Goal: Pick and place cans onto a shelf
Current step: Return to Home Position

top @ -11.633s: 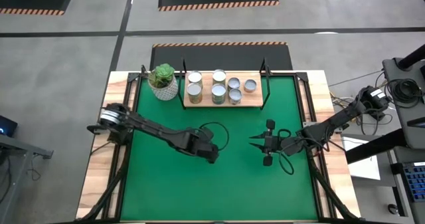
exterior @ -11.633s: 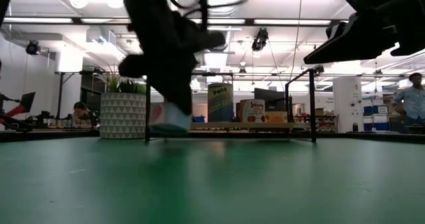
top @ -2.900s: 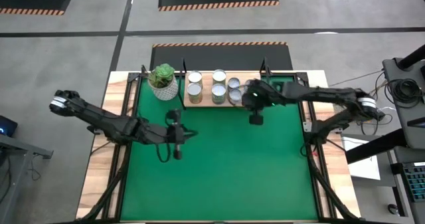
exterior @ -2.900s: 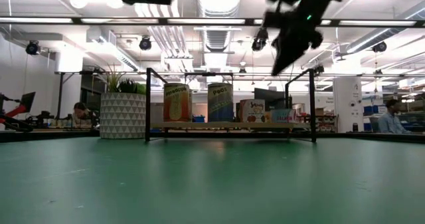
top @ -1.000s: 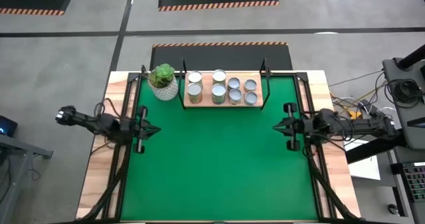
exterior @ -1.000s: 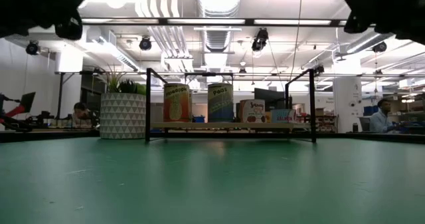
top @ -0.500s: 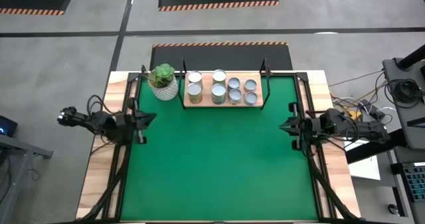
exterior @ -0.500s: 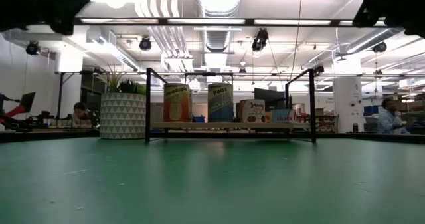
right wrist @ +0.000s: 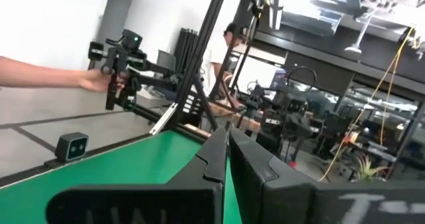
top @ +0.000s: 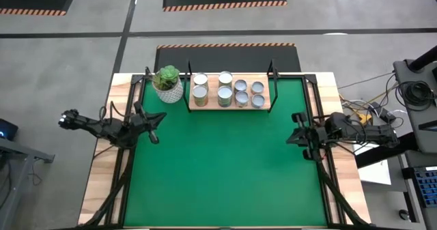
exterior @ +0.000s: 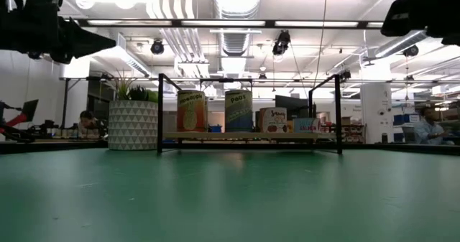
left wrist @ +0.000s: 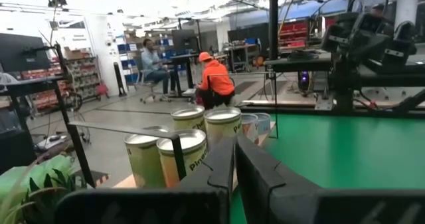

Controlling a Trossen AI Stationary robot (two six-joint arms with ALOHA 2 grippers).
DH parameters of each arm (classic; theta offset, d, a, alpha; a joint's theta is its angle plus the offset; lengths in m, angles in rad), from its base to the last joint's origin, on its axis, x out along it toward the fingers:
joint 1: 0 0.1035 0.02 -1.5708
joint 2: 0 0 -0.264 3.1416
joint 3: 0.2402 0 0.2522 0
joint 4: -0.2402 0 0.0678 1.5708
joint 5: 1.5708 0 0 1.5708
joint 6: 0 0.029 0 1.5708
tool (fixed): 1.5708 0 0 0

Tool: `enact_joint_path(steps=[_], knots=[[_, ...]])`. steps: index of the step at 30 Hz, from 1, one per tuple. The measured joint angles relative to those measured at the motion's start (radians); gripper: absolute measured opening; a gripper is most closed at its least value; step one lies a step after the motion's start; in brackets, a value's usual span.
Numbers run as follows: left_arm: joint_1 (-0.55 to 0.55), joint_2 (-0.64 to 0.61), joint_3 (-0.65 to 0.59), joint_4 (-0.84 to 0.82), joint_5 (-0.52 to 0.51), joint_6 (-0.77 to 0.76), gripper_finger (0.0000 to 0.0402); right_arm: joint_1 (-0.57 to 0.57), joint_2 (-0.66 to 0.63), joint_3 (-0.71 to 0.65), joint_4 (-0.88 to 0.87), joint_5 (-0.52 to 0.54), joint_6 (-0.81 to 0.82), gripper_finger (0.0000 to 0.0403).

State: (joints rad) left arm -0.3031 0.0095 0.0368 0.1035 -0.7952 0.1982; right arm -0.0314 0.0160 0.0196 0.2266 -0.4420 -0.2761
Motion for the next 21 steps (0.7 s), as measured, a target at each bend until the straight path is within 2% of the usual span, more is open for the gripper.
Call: enact_joint_path(steps=[6, 21], knots=[[0.0, 0.002, 0.0, -0.001, 0.0, 0.002, 0.0, 0.0, 0.014, 0.0, -0.017, 0.024, -0.048, 0.0009], [0.0, 0.002, 0.0, 0.0, 0.0, 0.002, 0.0, 0.0, 0.013, 0.0, -0.014, 0.024, -0.004, 0.0009]])
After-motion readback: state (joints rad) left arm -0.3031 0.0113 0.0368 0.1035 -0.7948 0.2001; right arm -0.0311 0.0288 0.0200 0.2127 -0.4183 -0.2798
